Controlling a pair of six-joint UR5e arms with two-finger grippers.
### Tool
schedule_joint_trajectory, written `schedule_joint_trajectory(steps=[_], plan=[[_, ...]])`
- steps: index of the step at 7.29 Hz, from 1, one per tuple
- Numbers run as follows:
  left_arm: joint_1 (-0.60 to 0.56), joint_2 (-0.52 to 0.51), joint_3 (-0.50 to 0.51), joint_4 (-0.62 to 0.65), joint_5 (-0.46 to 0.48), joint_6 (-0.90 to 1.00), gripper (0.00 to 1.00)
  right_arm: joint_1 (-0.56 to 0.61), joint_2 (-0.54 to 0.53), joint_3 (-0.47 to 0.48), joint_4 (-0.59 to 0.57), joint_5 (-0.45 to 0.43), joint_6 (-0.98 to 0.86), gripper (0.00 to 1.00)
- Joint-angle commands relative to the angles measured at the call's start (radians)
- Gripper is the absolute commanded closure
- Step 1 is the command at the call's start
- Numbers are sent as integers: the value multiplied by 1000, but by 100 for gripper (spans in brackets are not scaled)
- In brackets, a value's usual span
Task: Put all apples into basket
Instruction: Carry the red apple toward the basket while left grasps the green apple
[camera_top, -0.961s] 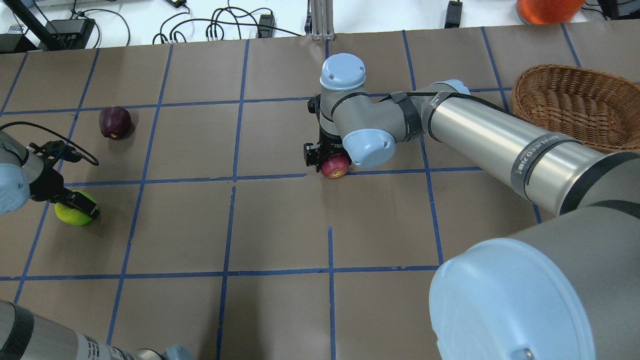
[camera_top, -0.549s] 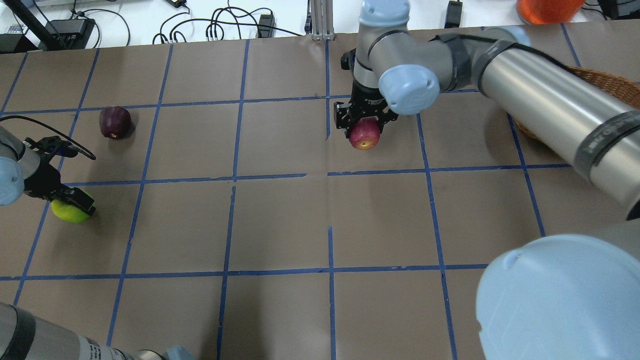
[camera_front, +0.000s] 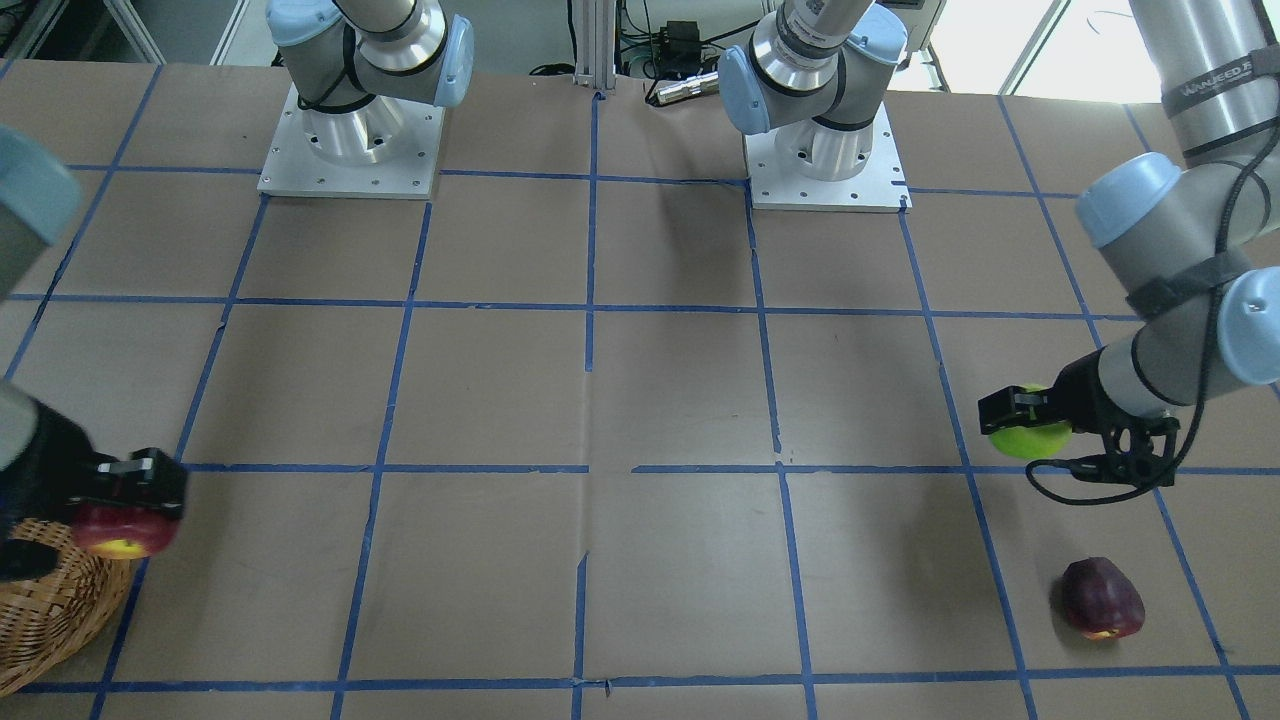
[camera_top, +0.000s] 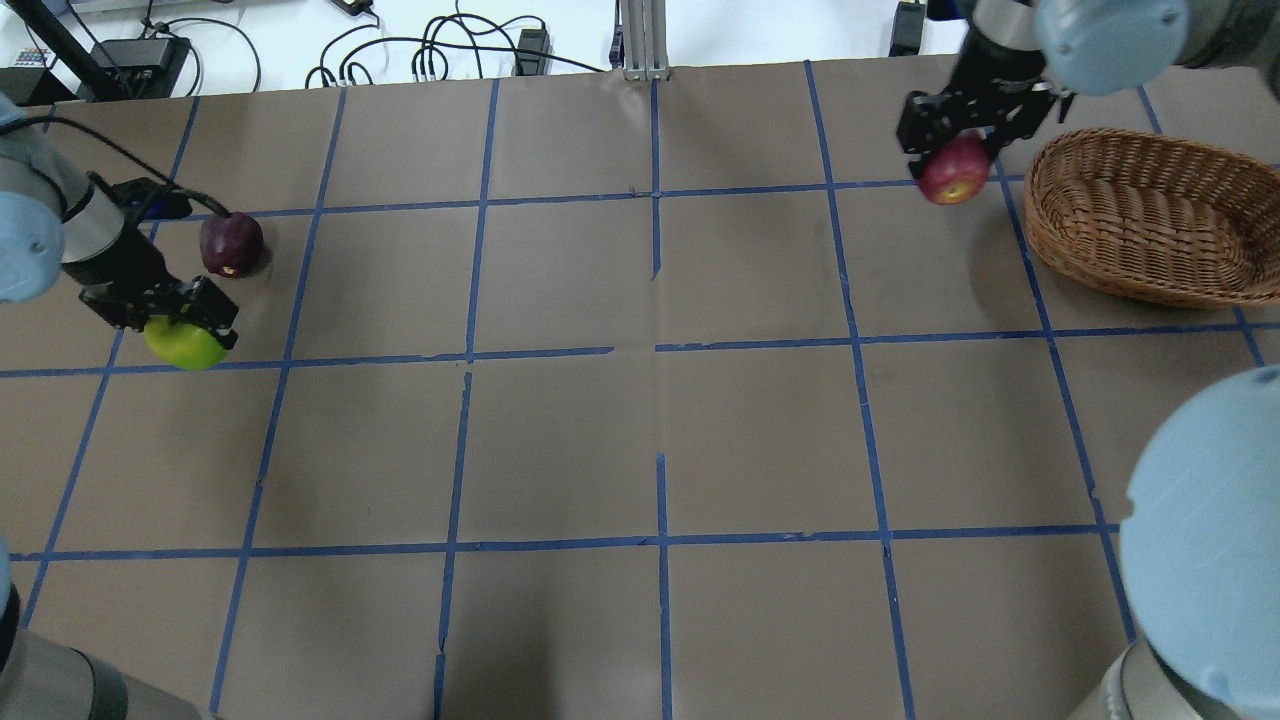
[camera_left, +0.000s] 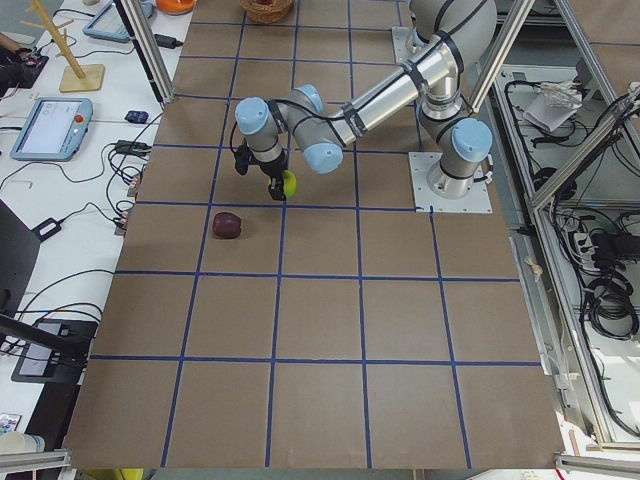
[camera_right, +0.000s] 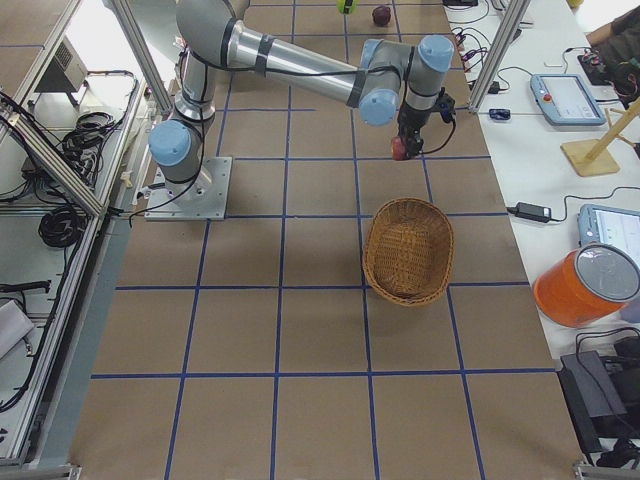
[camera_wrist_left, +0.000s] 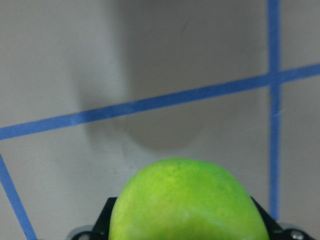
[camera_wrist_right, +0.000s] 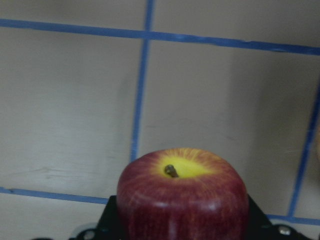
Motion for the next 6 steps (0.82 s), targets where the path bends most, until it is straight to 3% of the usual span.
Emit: schedule_joint_trajectory(steps=[1,3,4,5,6], plan=[[-226,-28,20,10,-79,-380,83,-201,89,-9,-157,-39,-260,100],[-447,-97,6,221,-139,-703,83,-301,167,-16,-264,-65,-345,100],[-565,-127,0,240,-142,-792,83,-304,184,-19,-267,-64,-393,100],[-639,-143,0,282,-144,-822,83,-304,194,-11,-288,-50,-371,44],[-655,-164,-1,297,-165,-869,82,-304,207,-16,-333,-44,-353,0]])
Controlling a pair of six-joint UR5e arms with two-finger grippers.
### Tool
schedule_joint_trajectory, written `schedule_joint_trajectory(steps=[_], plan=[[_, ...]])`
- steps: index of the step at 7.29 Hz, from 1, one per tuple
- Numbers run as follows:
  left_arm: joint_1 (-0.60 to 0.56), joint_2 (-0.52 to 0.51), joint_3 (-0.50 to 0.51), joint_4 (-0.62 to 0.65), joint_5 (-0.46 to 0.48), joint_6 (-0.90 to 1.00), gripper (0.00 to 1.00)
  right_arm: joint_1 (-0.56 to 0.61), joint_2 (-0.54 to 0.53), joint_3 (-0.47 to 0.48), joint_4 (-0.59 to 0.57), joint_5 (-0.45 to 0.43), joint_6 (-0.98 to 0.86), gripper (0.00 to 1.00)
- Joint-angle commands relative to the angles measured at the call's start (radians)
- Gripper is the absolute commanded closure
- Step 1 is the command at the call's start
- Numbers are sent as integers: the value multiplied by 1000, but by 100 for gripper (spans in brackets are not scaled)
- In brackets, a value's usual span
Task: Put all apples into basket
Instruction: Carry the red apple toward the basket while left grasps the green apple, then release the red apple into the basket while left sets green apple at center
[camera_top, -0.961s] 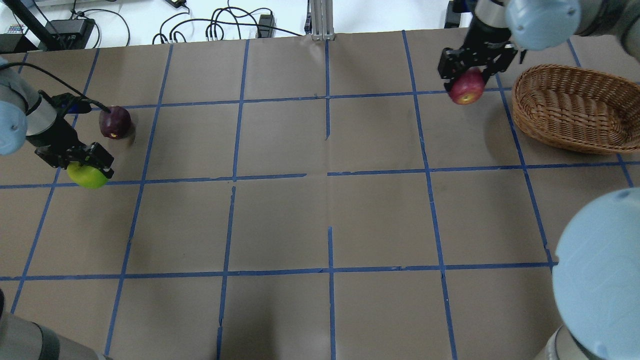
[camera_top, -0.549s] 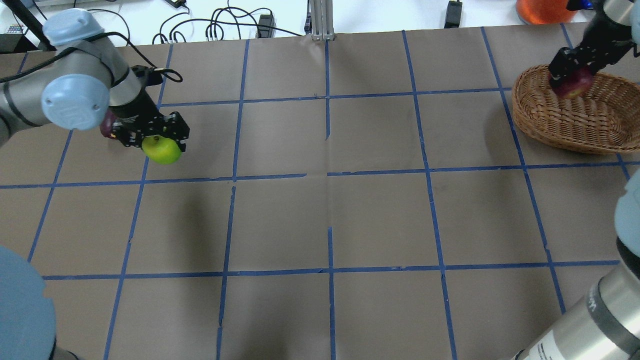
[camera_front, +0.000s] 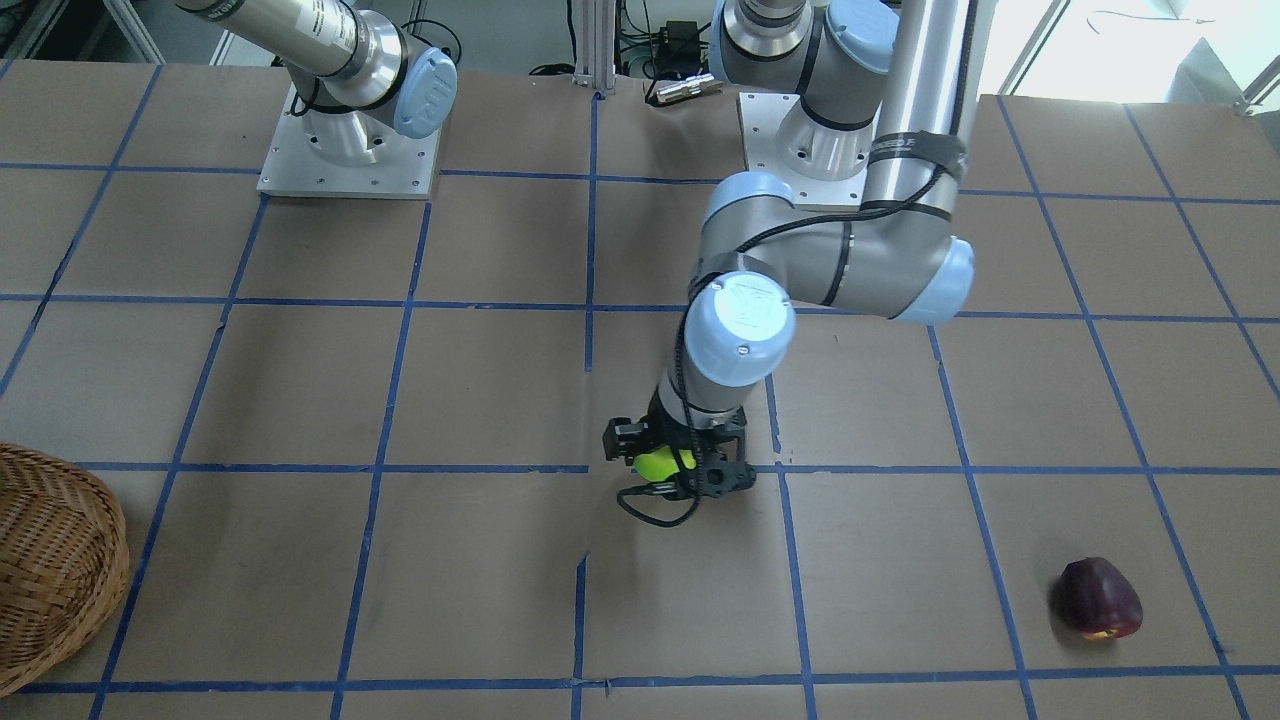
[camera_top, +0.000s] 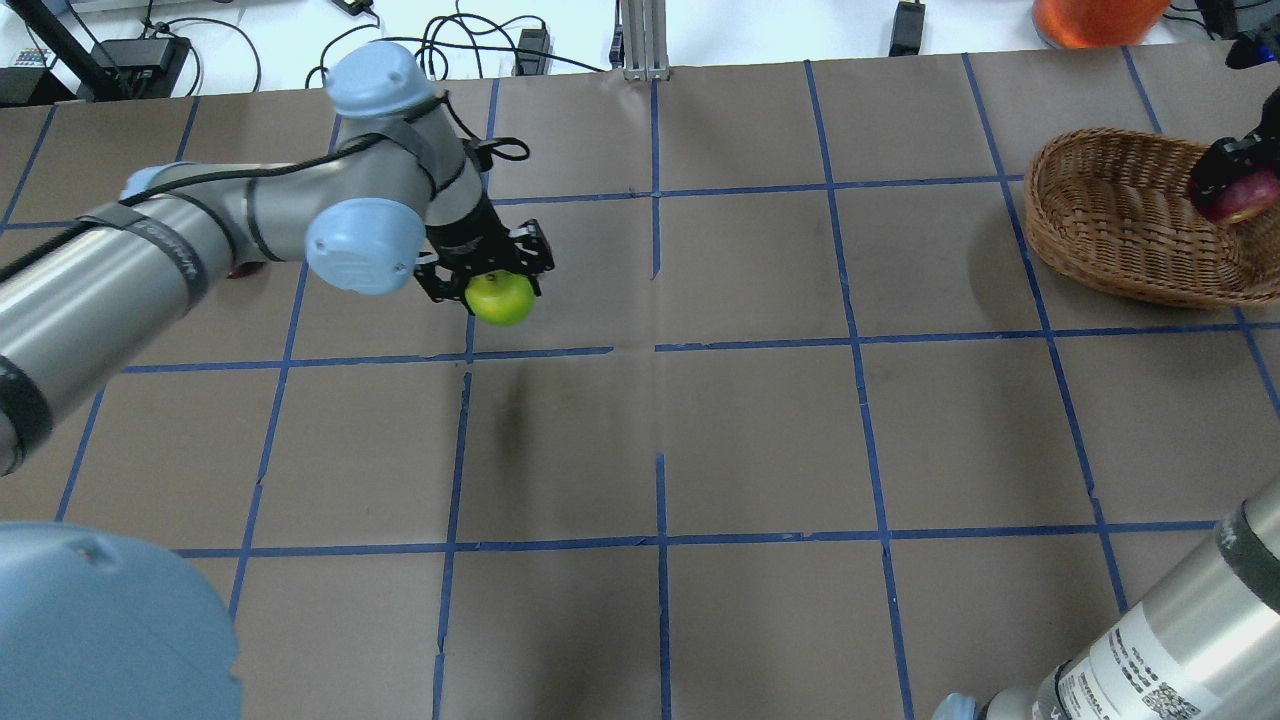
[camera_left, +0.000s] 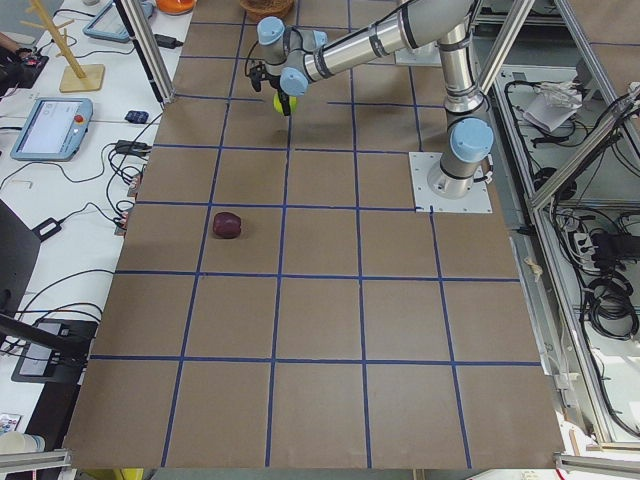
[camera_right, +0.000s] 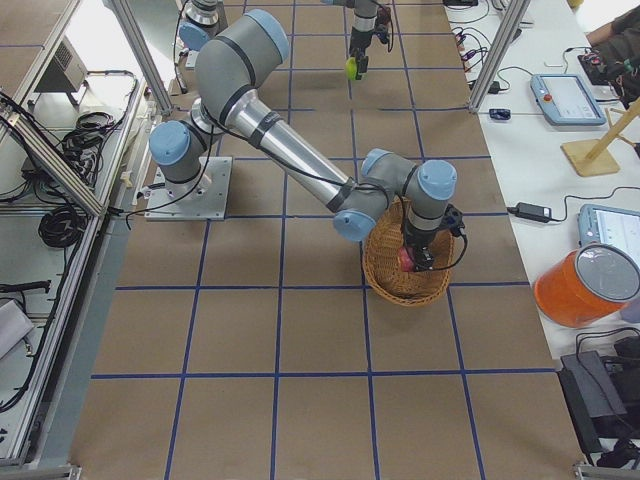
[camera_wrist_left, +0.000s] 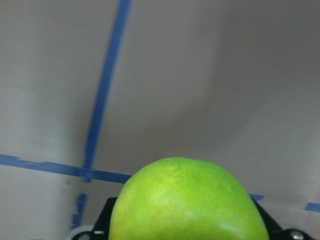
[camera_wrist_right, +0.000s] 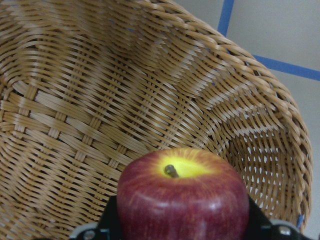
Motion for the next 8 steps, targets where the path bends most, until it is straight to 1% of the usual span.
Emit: schedule_joint_trajectory(steps=[1,2,3,4,5,6,7,8], plan=[[-71,-41,-2,34,-33,-82,58,-3,13,-2,-49,-11,42,0],[-71,-52,-1,52,-35,-84,31,4,3,-8,-45,-25,44,0],[-71,-55,5,93,-35,-97,15,15,-22,-27,-23,-28,45,0],[-65,-38,18,101,-36,-107,0,62,-34,-46,50,-26,53,0],[-44,-16,21,89,-35,-107,0,100,-65,-55,151,-22,129,0],[-6,-3,21,81,-39,-107,0,133,-115,-43,207,-8,199,0],[17,12,21,70,-62,-104,0,189,-144,-38,272,3,249,0],[46,37,21,55,-59,-92,0,237,-174,-35,323,15,340,0]])
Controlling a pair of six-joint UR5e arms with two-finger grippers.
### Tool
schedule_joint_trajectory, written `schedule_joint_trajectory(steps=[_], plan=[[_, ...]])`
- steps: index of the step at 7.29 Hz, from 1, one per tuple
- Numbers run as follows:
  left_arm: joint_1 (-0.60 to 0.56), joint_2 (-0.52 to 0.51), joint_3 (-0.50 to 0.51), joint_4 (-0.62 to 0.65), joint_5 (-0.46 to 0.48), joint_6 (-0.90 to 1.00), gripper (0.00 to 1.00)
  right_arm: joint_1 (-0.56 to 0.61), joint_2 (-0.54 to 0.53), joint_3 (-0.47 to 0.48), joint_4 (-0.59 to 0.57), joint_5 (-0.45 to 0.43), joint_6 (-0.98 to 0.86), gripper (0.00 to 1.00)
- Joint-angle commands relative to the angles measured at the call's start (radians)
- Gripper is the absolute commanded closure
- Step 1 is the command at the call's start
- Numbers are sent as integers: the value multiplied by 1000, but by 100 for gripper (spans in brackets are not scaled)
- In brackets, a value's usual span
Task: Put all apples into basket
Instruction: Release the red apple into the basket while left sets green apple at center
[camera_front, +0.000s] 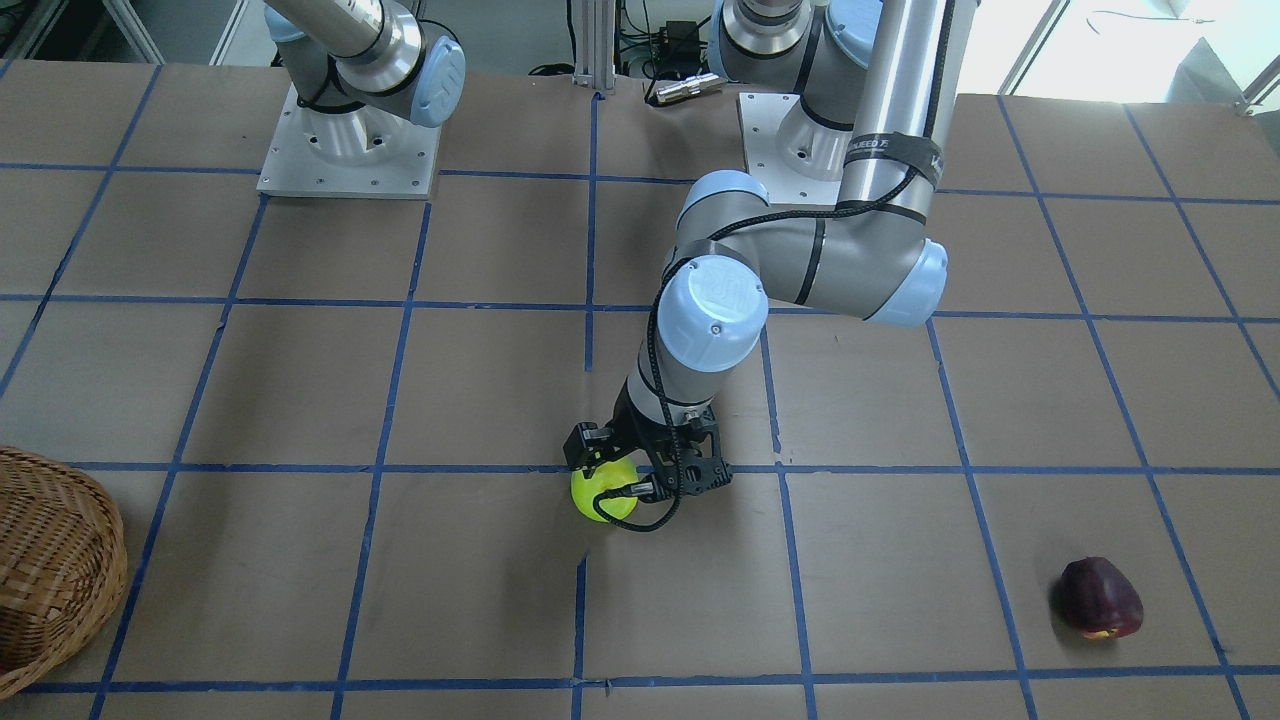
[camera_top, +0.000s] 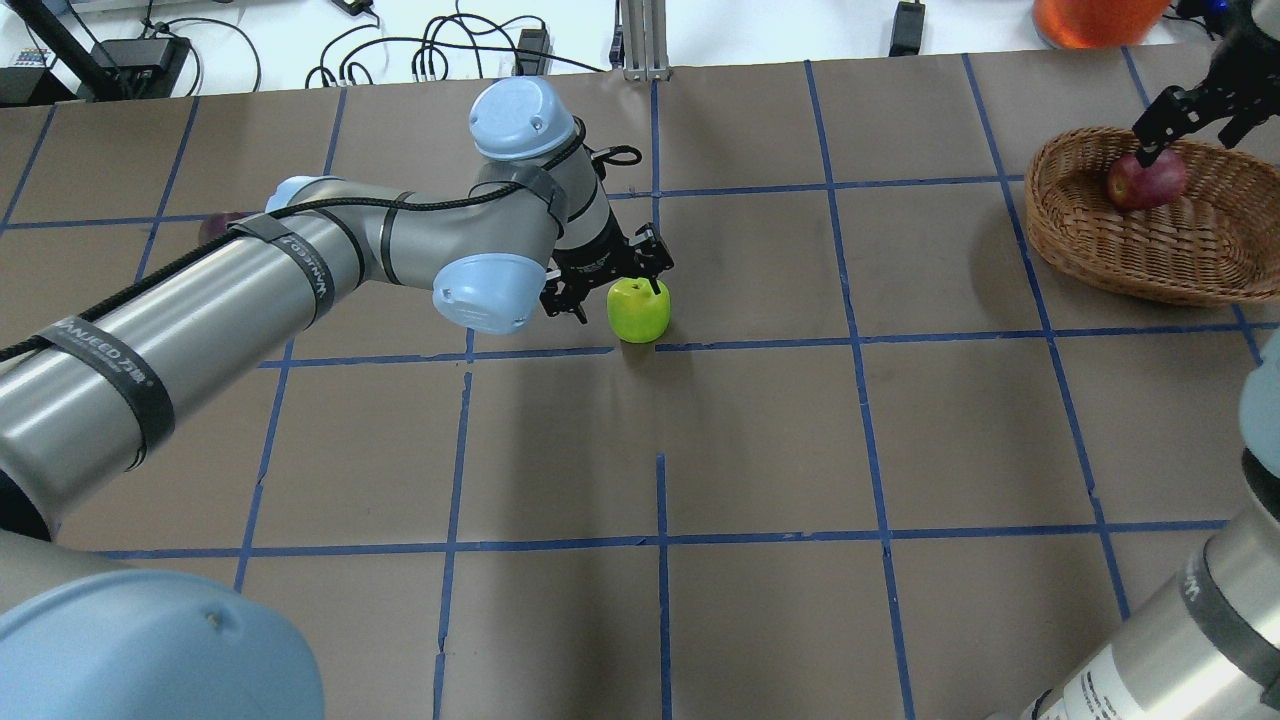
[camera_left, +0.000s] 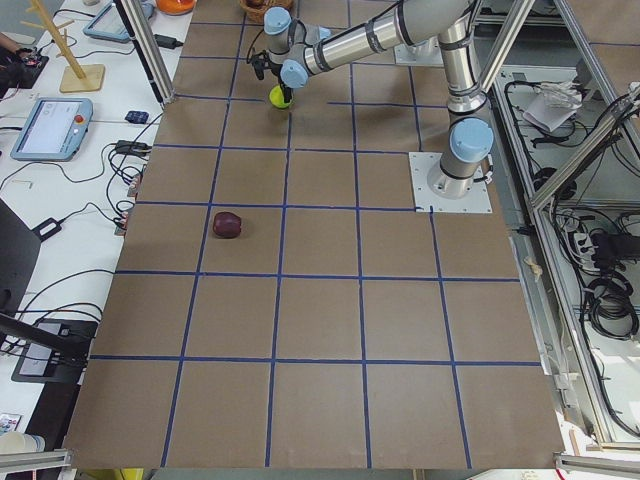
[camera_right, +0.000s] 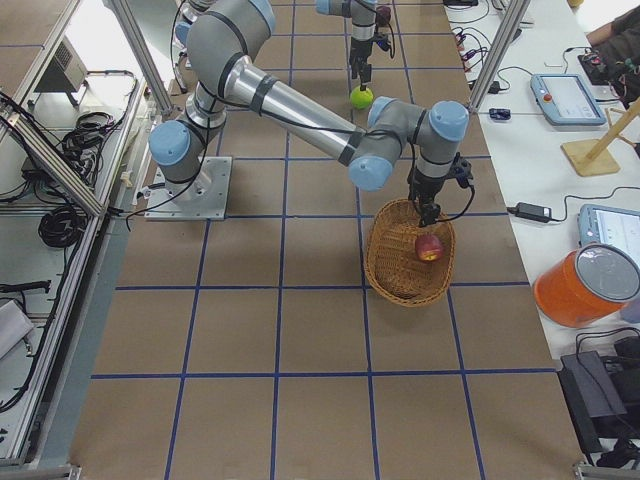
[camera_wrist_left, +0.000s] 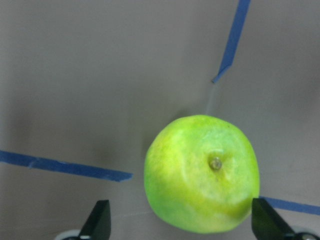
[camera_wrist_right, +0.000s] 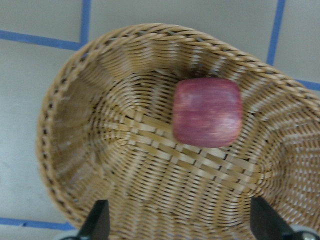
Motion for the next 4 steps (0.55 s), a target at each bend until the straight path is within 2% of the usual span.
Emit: schedule_joint_trajectory(steps=[1,2,3,4], plan=[[101,51,2,-49,-5,28,0,119,-67,24,139,66,183,0],[175,73,4,-66,-4,135,0,206,-111,61,149,105,341,0],[251,93,16,-76,25,175,0,338,-122,101,129,107,493,0],[325,99,39,-92,101,302,0,459,-116,112,91,110,654,0]])
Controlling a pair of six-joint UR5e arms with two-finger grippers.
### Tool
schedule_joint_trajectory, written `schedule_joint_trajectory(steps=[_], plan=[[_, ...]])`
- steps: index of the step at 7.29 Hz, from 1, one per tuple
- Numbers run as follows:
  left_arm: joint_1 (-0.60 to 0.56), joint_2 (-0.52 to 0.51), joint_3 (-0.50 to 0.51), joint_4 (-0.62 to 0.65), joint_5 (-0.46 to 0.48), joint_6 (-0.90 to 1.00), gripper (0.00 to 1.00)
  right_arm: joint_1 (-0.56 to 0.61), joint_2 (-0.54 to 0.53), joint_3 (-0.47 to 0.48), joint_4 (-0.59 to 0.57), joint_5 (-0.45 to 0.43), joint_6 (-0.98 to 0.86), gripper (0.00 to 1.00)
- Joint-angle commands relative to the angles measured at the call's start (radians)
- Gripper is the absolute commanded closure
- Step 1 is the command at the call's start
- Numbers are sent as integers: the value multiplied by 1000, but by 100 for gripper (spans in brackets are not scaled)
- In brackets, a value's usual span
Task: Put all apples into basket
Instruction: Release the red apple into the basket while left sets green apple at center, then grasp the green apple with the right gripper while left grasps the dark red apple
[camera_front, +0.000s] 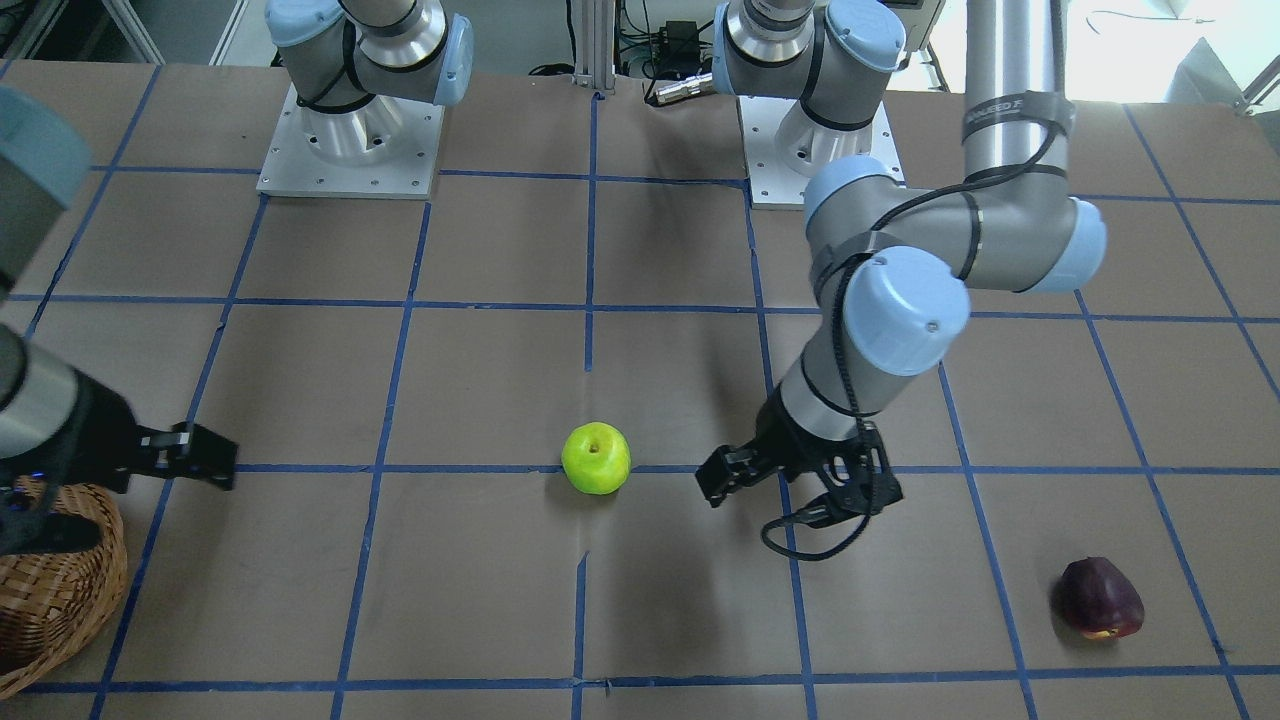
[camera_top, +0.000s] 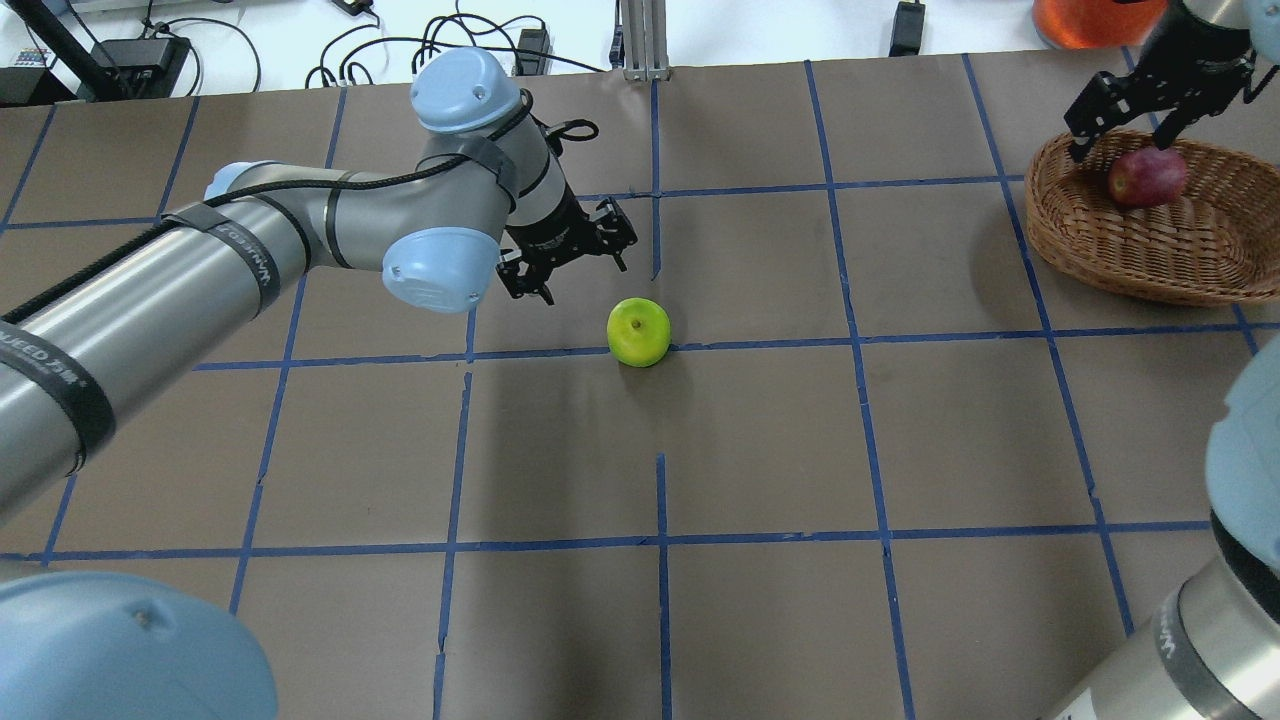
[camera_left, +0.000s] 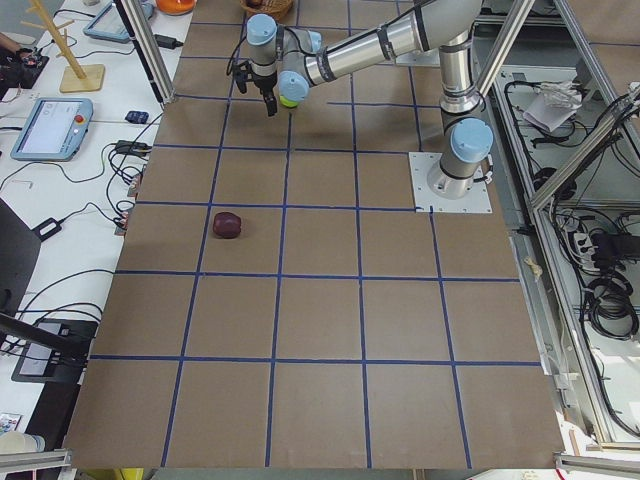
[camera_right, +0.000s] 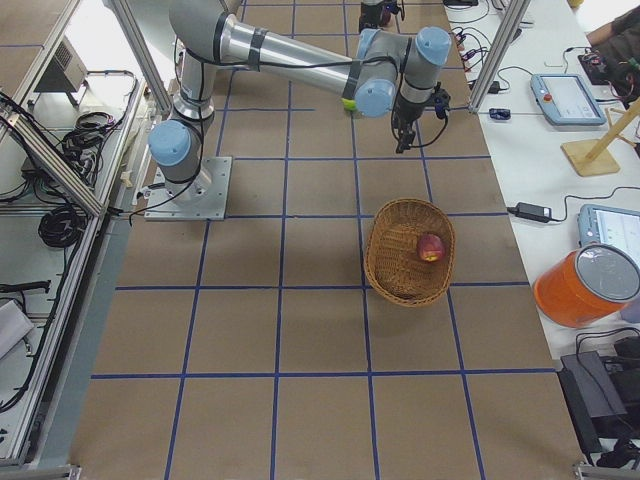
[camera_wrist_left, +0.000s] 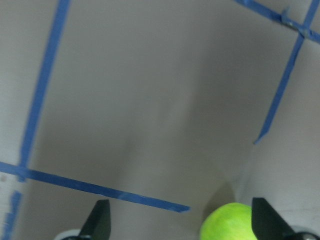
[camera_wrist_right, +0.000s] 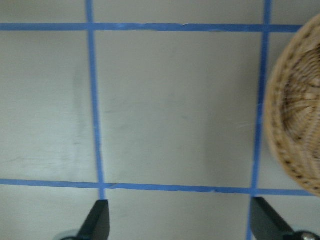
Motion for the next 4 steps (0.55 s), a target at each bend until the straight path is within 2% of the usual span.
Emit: schedule_joint_trajectory(steps=[1,2,3,4], plan=[[175,2,23,-30,75,298,0,305,31,25,-97,7,372,0],[253,-17,35,-27,79,471,0,421,80,33,-177,7,529,0],[341,-43,58,-10,113,719,0,489,147,39,-249,2,632,0],[407,-92,125,-7,124,875,0,515,186,40,-315,5,639,0]])
